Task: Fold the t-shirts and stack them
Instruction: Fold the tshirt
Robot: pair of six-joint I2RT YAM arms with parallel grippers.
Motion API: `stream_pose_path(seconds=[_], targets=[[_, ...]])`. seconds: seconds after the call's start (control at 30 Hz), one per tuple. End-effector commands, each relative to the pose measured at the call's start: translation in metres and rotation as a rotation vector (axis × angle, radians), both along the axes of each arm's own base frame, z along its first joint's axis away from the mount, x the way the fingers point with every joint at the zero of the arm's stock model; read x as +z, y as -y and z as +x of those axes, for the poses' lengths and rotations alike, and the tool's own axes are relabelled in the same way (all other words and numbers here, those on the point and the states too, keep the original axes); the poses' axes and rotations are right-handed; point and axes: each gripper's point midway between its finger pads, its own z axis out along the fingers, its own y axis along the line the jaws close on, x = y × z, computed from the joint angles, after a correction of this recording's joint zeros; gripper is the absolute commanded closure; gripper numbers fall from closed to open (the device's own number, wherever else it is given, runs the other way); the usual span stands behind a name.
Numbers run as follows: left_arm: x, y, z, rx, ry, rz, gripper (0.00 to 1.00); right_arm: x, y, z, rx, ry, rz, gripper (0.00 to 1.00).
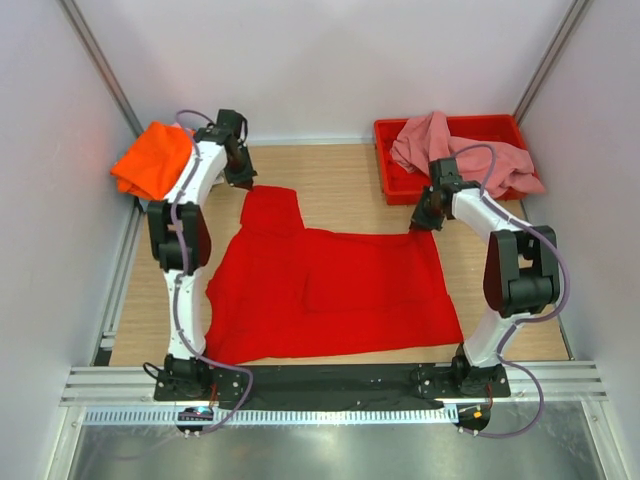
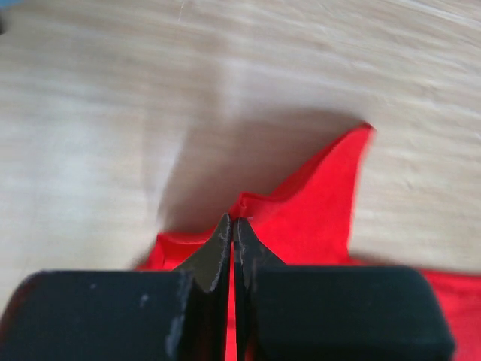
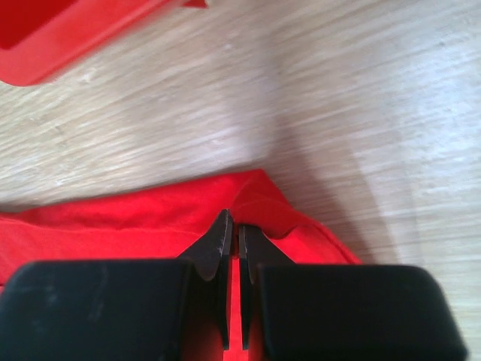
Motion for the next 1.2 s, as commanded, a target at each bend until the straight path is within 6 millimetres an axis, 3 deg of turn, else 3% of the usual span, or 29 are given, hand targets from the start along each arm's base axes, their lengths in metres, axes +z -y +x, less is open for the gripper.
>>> stream_pose_path(seconds=[0.0, 0.03, 0.07, 0.1, 0.17, 0.27, 0.3, 0.33, 0.4, 0.57, 0.9, 1.17], targets=[[0.072, -0.007, -0.030, -0.023, 0.086, 0.011, 1.00, 0.018, 0.012, -0.005, -0.006, 0.013, -0.025, 0.99], [0.075, -0.009, -0.037, -0.021, 0.085, 0.014, 1.00, 0.018, 0.016, -0.007, -0.013, 0.012, -0.025, 0.99], [0.092, -0.011, -0.046, -0.019, 0.112, 0.013, 1.00, 0.012, 0.019, -0.013, -0.017, -0.004, -0.026, 0.99], [0.083, -0.012, -0.058, -0.021, 0.078, 0.018, 1.00, 0.011, 0.022, -0.015, -0.023, -0.006, -0.021, 0.99], [0.100, -0.014, -0.074, -0.021, 0.107, 0.016, 1.00, 0.008, 0.029, -0.023, -0.040, -0.010, -0.011, 0.99], [0.095, -0.019, -0.098, -0.029, 0.086, 0.022, 1.00, 0.007, 0.030, -0.029, -0.042, -0.007, 0.026, 0.99], [0.106, -0.019, -0.105, -0.034, 0.111, 0.021, 1.00, 0.007, 0.030, -0.030, -0.036, -0.006, 0.036, 0.99], [0.099, -0.022, -0.113, -0.040, 0.092, 0.029, 1.00, 0.008, 0.024, -0.030, -0.020, -0.007, 0.062, 0.99], [0.104, -0.023, -0.124, -0.051, 0.107, 0.032, 1.00, 0.007, 0.018, -0.032, 0.001, -0.006, 0.093, 0.99], [0.097, -0.034, -0.156, -0.032, 0.077, 0.064, 1.00, 0.004, 0.027, -0.040, -0.030, -0.012, 0.129, 0.99], [0.105, -0.045, -0.210, 0.026, 0.087, 0.062, 1.00, 0.008, 0.034, -0.055, -0.060, -0.001, 0.132, 0.99], [0.092, -0.061, -0.248, 0.093, 0.033, 0.113, 1.00, 0.007, 0.038, -0.064, -0.090, -0.004, 0.153, 0.99]])
